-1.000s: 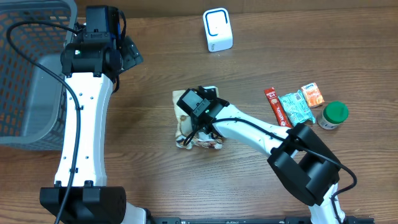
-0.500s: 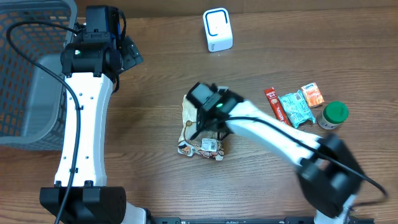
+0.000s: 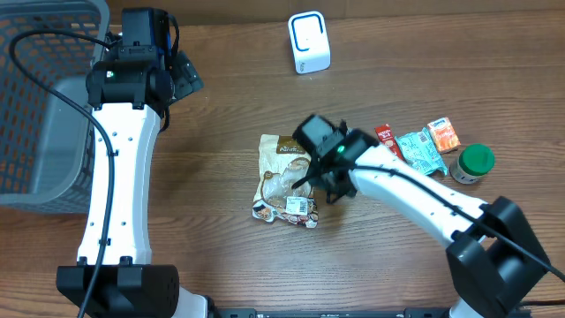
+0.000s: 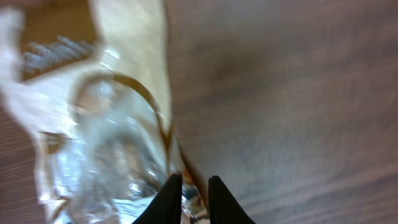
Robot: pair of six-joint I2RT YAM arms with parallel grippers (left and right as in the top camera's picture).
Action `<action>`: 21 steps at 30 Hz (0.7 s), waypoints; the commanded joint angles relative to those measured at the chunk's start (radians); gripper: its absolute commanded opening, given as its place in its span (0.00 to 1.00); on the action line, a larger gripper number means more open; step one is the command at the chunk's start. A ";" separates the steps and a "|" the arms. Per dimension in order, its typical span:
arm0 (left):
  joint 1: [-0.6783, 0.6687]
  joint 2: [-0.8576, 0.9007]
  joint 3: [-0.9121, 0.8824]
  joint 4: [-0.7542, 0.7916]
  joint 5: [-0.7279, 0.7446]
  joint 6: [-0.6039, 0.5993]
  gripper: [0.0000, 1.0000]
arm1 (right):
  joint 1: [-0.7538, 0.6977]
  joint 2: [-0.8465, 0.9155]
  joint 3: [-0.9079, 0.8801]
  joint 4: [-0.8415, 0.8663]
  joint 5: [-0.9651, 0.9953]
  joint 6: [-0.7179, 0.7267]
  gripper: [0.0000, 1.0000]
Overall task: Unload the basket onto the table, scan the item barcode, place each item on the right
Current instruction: 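Grasp the Pantree snack bag's top edge with the right gripper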
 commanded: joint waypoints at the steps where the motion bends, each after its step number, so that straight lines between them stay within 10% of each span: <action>1: -0.001 0.004 0.000 0.000 -0.014 0.019 1.00 | 0.052 0.008 -0.083 0.042 -0.049 0.270 0.18; 11: -0.001 0.004 0.000 0.000 -0.014 0.019 1.00 | 0.219 0.010 -0.192 0.445 -0.196 0.305 0.22; 16: -0.001 0.004 0.000 0.000 -0.014 0.019 1.00 | 0.269 0.010 -0.192 0.591 -0.240 0.019 0.16; 21: -0.001 0.004 0.000 0.000 -0.014 0.019 1.00 | 0.220 -0.028 -0.178 0.554 -0.389 -0.265 0.42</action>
